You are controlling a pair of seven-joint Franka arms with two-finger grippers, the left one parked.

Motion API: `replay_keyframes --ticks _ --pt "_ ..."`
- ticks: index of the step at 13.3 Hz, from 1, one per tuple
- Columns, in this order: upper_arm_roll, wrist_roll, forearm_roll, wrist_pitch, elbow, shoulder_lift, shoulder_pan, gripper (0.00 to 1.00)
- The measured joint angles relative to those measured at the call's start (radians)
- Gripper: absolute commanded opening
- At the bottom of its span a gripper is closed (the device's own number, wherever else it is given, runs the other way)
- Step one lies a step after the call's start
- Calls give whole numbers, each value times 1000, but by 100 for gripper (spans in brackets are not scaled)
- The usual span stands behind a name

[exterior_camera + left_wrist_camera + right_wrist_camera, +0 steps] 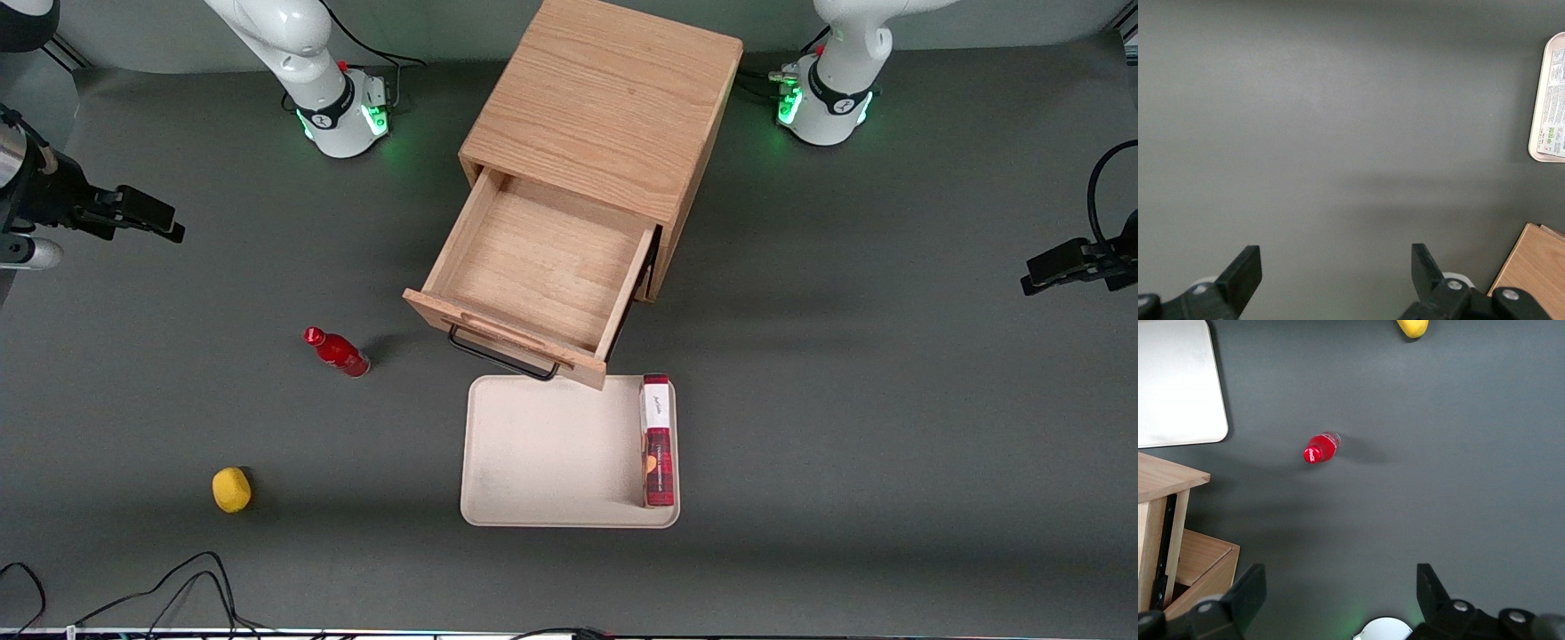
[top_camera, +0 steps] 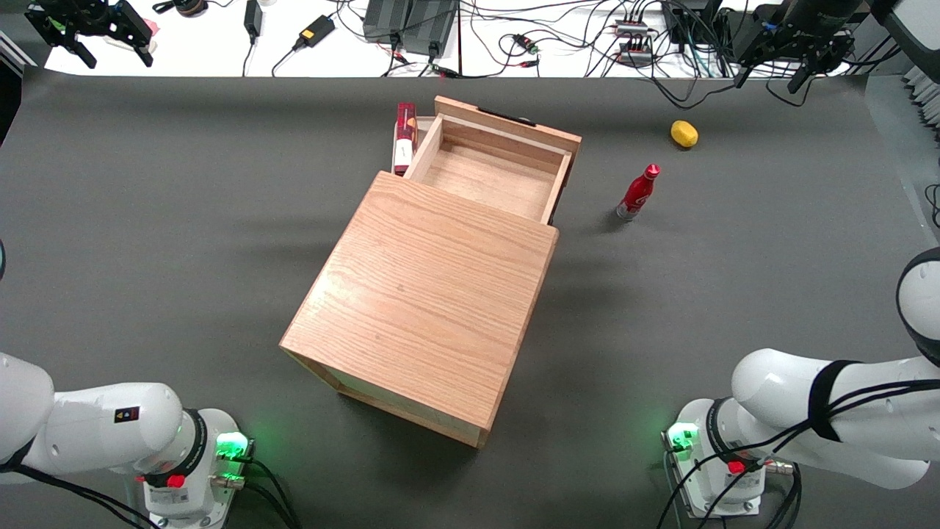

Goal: Open upper drawer

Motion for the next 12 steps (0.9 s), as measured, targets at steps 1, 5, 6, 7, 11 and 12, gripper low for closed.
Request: replay_keyframes --ticks 1,5,6,7,11,12 --pt "-1 -8 0 0 -1 0 -1 100" --pt "-170 -36 0 -1 -22 0 172 100" --pt "-290 -37 0 -2 -25 0 292 100" --pt "-410 -37 -1 -2 -26 -1 412 100" --pt "-695 -37 -4 -3 -40 -8 696 100" --pt "-698 -37 -4 -3 -41 -9 698 100"
